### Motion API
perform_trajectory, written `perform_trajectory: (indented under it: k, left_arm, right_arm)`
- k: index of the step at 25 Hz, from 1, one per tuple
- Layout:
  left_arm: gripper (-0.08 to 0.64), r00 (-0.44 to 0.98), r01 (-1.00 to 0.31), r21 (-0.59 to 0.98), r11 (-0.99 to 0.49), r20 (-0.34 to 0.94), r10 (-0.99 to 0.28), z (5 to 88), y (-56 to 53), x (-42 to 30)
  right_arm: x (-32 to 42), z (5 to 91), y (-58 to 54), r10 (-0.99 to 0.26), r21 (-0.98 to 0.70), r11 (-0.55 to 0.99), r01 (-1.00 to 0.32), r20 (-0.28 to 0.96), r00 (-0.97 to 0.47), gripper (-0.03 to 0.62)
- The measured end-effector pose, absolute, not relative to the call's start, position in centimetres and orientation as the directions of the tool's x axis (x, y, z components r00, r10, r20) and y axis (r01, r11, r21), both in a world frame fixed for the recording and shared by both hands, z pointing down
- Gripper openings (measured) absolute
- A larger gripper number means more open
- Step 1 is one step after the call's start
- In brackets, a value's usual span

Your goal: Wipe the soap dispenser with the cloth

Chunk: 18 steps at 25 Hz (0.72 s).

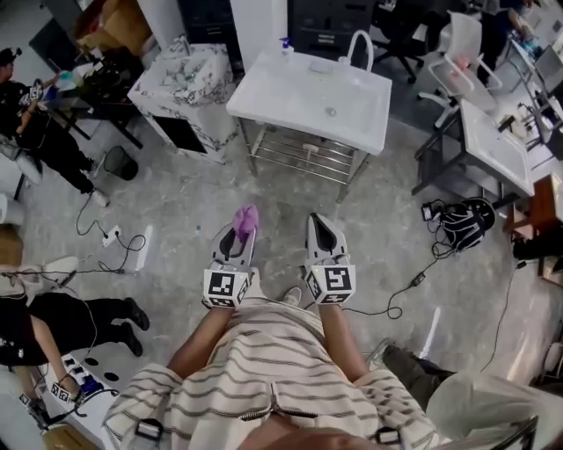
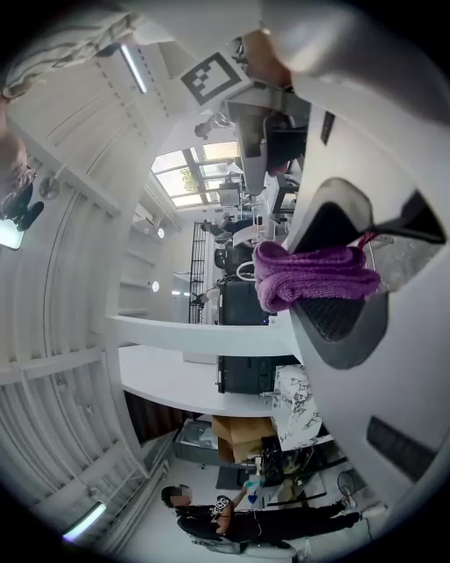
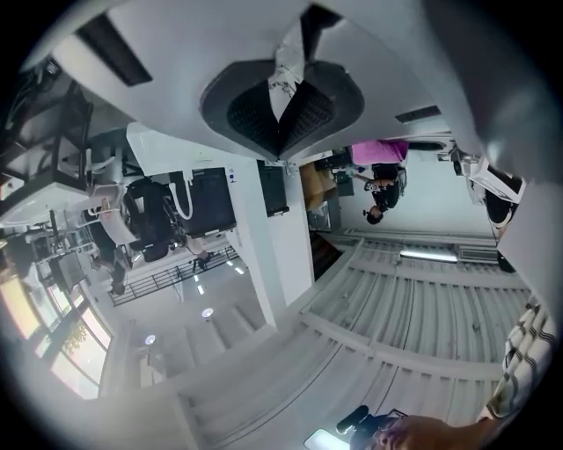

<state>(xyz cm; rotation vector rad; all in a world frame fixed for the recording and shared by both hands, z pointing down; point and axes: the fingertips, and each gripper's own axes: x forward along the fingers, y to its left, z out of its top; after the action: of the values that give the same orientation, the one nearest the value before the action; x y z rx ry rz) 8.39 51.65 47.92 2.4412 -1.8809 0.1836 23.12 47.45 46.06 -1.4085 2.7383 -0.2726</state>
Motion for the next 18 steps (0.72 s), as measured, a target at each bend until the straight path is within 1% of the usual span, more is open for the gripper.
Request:
perform_trajectory:
  k: [9, 14, 18]
  left_arm:
    - [0.12, 0.27, -0.962, -0.004, -0.274, 0.161, -0.949, 49.8, 47.1, 7.4]
    - [0.12, 0.321, -0.947, 0.025, -0.321, 0.124, -0.939, 50.2, 39.5, 5.6]
    - [0.12, 0.353, -0.936, 0.044, -0.351, 0.105, -0.93, 49.7, 31.4, 1.9]
  right_arm:
    - [21.8, 47.8, 42.7, -0.816, -0.184, 0.552, -0.813, 0.08, -0.572, -0.003]
    - [19.5, 48.0, 35.8, -0.824, -0.157, 0.546, -0.823, 0.079, -0.561, -0.003]
    - [15.6, 47.4, 28.2, -0.832, -0.131, 0.539, -0.832, 0.075, -0.55, -0.003]
